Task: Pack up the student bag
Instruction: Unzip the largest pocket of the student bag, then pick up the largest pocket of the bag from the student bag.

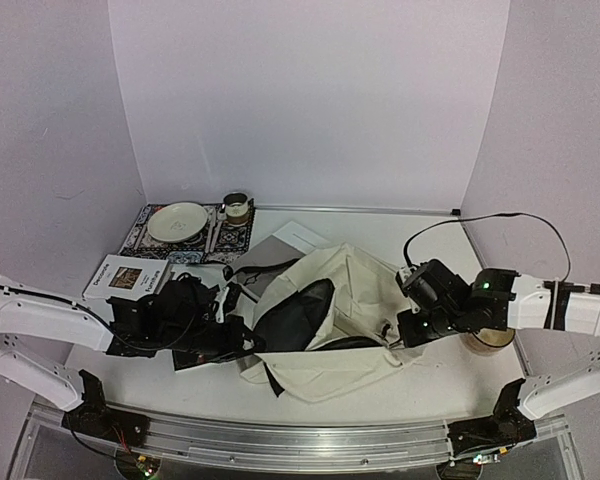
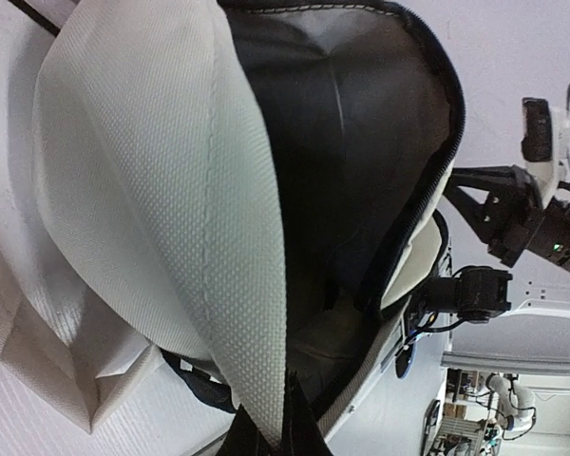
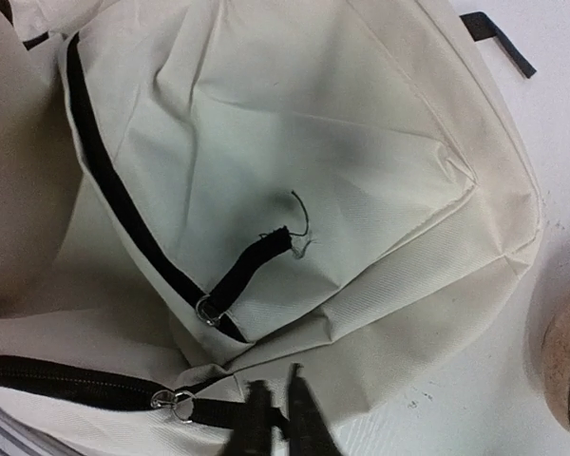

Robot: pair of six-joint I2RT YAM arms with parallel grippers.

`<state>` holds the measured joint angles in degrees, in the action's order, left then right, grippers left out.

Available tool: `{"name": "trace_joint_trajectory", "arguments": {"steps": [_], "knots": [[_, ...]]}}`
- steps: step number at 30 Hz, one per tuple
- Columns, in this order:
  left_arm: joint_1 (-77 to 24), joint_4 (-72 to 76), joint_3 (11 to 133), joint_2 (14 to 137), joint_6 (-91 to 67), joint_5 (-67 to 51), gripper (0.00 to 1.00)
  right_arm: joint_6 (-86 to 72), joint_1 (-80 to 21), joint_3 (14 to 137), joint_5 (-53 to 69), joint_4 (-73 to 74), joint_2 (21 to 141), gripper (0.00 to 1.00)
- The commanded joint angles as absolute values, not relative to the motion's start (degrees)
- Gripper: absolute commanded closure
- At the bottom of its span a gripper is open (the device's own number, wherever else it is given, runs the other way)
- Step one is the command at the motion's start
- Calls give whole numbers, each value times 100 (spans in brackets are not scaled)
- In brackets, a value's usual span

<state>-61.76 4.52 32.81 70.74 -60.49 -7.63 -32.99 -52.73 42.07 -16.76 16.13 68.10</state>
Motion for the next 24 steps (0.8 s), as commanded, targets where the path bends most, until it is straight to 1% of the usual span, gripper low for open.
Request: {"name": "trace_joint_trajectory", "arguments": {"steps": [1,3,4,6,8,11,14,18,22,24], "knots": [[-6189,503,3536,7391,-5819,-894,100,-2865,-5169,4768,-948,1993,6835,69],[-6193,628,3556,7506,-5810,-950,100,-2883,-5174,4959,-673,1945,6759,52],[-6198,664,3573,7564,-5797,-973,100,-2896,-5173,5046,-481,1875,6739,46],[-6205,712,3603,7650,-5780,-1001,100,-2955,-5171,5209,-157,1712,6827,37],[-6222,751,3619,7706,-5773,-1010,100,-3074,-5176,5394,230,1476,7063,31],[-6254,793,3650,7742,-5756,-1011,100,-3295,-5234,5633,506,1044,7608,25],[-6291,811,3654,7739,-5748,-988,100,-3488,-5397,5972,496,712,8145,20],[-6332,817,3597,7708,-5765,-934,100,-3630,-5698,6433,421,319,8868,11],[-6353,819,3557,7672,-5762,-898,100,-3567,-5949,6948,383,277,9625,8],[-6364,817,3549,7657,-5752,-890,100,-3588,-5991,7124,275,301,9978,11]]}}
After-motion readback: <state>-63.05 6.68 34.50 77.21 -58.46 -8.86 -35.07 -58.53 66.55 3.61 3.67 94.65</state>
